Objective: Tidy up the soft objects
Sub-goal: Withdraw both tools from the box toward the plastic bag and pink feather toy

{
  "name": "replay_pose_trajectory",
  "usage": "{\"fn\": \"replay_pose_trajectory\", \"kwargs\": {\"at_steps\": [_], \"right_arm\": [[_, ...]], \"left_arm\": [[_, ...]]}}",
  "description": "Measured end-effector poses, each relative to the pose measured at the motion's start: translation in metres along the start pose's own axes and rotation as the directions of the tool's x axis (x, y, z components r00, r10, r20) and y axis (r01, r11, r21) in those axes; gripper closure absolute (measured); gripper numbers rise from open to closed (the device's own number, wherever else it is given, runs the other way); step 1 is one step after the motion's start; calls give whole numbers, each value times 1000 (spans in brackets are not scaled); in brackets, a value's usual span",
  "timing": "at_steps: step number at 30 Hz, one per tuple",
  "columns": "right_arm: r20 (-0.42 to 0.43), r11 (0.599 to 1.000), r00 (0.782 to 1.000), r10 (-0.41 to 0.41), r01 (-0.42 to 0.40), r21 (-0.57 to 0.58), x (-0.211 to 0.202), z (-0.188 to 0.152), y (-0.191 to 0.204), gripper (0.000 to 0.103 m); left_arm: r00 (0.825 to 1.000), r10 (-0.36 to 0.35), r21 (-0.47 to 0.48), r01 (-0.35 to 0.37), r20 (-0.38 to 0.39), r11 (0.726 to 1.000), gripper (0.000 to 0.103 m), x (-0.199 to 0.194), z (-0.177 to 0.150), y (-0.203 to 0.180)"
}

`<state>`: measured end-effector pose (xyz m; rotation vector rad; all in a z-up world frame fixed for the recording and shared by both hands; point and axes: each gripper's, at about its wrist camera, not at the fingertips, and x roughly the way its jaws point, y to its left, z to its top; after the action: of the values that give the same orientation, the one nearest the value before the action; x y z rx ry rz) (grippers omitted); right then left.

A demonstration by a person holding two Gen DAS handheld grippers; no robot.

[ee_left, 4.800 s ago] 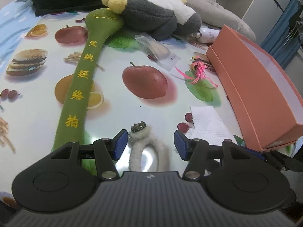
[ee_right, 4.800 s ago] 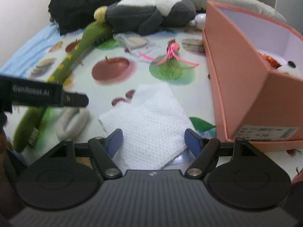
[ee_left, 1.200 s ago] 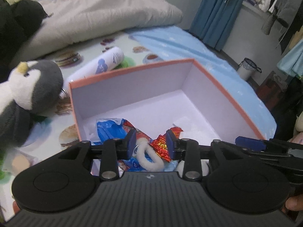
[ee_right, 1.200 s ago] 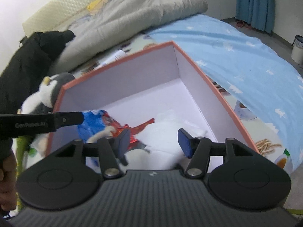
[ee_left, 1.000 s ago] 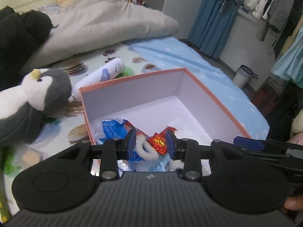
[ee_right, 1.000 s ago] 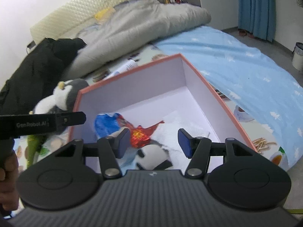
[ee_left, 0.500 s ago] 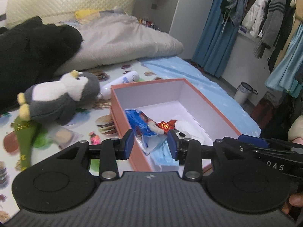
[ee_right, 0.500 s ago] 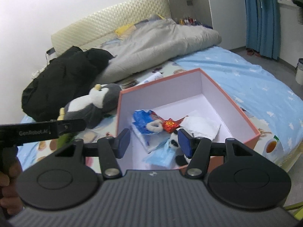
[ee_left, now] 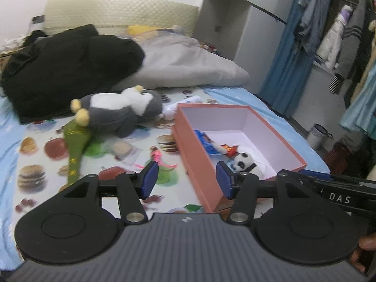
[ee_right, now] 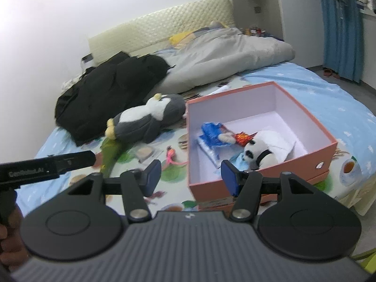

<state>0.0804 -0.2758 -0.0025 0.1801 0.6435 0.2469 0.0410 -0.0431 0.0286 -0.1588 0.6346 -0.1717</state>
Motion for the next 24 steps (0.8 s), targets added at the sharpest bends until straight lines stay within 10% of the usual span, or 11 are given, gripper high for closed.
{"fn": "replay_pose_trajectory", "kwargs": {"at_steps": [24], "right_arm": [[-106,992,990,95,-103,-74,3,-23,25,44]], "left_arm": [[992,125,-115,-121,25,986,42,-25,-26,36]]}}
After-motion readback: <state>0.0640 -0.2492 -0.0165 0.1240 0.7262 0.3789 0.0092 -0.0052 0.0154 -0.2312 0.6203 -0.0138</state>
